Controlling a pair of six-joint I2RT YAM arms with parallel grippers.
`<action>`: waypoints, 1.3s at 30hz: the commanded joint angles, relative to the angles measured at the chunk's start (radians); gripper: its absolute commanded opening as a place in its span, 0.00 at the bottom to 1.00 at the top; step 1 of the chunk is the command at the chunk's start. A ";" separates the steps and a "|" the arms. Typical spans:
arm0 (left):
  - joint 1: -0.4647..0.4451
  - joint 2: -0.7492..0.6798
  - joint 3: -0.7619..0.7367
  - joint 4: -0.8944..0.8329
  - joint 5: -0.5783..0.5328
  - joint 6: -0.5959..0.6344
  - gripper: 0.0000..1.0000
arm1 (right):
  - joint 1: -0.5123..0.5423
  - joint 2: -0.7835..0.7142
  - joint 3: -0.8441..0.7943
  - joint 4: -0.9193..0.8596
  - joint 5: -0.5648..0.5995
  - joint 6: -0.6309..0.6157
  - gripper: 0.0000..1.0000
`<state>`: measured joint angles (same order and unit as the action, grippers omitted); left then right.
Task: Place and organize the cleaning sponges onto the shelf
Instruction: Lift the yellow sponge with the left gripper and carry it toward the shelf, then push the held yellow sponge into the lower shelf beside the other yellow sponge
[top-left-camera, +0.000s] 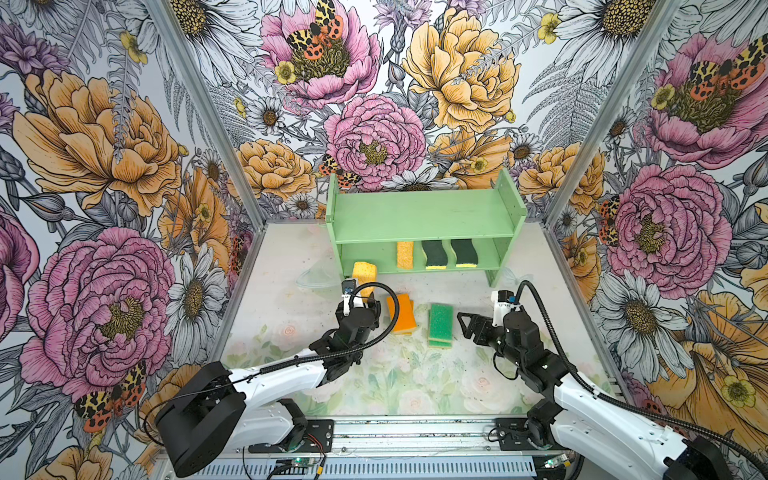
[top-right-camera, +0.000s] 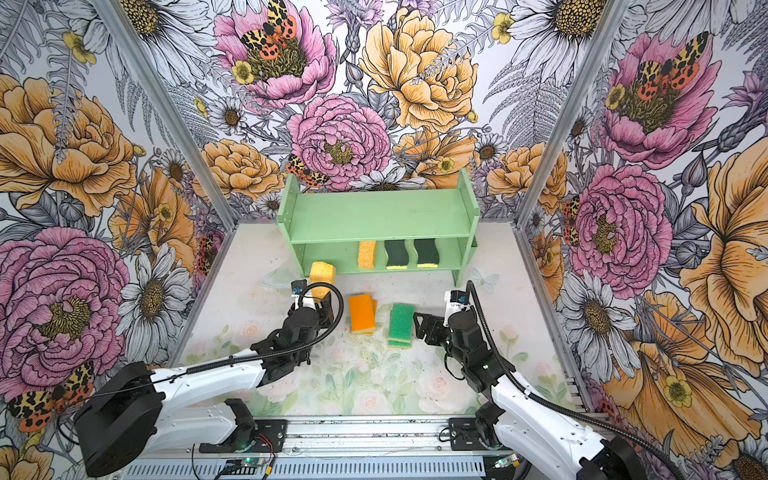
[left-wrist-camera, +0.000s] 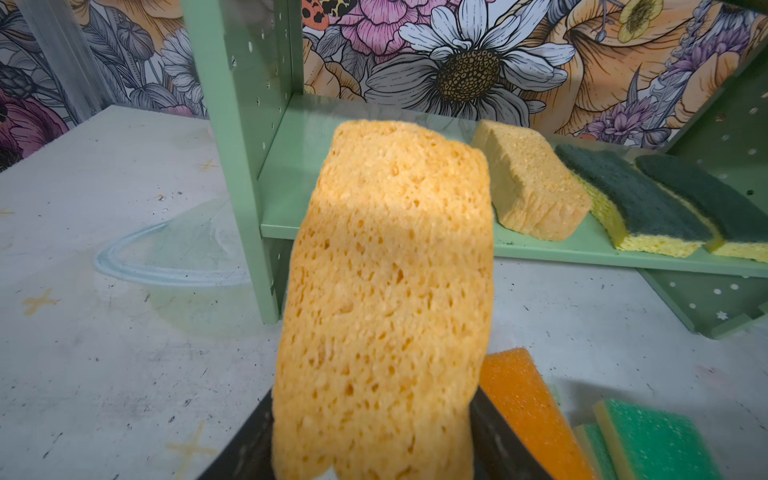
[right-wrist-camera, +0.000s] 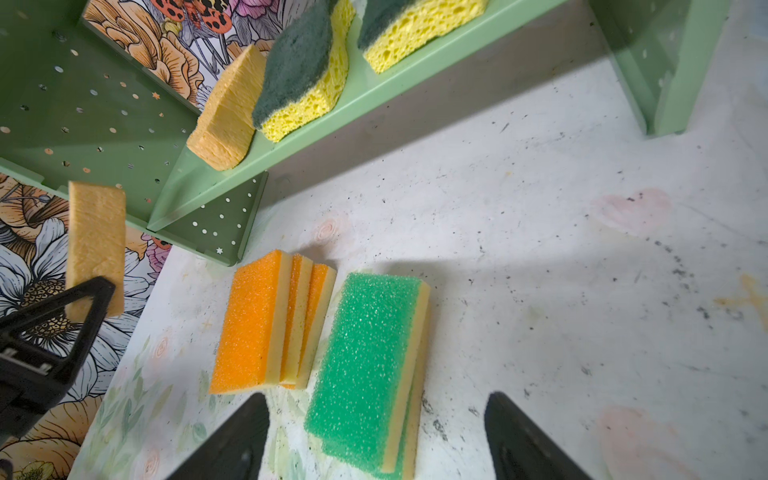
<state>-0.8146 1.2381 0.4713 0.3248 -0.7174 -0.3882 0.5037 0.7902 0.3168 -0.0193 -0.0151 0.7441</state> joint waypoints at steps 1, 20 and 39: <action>0.008 0.045 0.048 0.088 0.024 0.051 0.55 | -0.007 -0.030 -0.008 -0.009 0.006 0.013 0.83; 0.045 0.264 0.172 0.260 0.032 0.122 0.56 | -0.007 -0.064 -0.015 -0.028 0.002 0.026 0.83; 0.066 0.373 0.193 0.435 -0.027 0.171 0.58 | -0.007 -0.097 -0.016 -0.047 0.011 0.030 0.83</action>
<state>-0.7624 1.6051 0.6483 0.7078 -0.7185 -0.2306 0.5022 0.7071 0.3096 -0.0650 -0.0147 0.7700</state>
